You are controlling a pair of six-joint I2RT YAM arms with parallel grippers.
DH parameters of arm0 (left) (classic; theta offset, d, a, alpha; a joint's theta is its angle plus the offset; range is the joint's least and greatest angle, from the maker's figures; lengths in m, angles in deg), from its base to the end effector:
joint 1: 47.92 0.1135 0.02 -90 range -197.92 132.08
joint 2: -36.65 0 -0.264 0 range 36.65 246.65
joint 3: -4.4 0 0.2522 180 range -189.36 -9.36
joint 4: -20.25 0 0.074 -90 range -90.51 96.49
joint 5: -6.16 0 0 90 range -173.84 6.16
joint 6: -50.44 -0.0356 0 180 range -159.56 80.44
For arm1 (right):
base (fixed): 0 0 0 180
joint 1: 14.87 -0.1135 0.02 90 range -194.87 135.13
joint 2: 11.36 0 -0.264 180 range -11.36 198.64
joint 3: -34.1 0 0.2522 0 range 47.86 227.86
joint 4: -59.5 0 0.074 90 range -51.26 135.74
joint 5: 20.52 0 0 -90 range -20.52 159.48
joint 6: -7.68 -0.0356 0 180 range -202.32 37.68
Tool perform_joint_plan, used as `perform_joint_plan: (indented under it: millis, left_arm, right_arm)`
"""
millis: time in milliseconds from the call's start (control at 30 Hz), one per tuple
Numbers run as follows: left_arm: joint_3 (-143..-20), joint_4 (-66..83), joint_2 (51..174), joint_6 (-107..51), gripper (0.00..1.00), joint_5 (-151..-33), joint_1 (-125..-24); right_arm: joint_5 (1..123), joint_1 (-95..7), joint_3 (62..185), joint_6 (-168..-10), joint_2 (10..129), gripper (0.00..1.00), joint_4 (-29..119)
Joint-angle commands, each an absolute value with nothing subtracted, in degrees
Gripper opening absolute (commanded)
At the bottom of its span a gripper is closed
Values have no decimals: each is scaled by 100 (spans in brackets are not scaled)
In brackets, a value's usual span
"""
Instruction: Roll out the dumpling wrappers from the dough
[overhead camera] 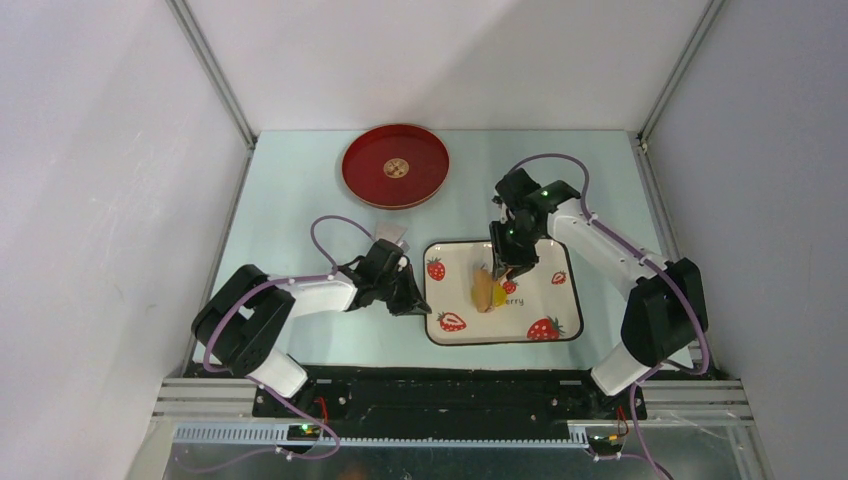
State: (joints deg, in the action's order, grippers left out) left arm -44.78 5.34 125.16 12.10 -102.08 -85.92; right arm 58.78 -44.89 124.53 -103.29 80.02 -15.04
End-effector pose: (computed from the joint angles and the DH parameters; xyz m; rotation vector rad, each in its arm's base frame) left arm 0.2069 -0.1758 0.1301 -0.1866 2.7613 -0.9433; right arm 0.2615 0.1587 0.2677 -0.2692 2.9532 0.4131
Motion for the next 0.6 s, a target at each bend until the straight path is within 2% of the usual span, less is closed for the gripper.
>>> perform_joint_plan:
  millis: [0,367,567]
  left_arm:
    - [-4373,53,12767,1116,0,-9895,-8654]
    - [-4365,57,12754,1118,0,-9881,-8666]
    - [-4373,55,12763,1116,0,-9887,-8663]
  right_arm:
    - [6125,-4705,12430,-10415,8299,0,-1274]
    - [7081,-5077,12057,-10778,8940,0,-1472]
    - [7057,-5087,11636,-10811,9020,0,-1314]
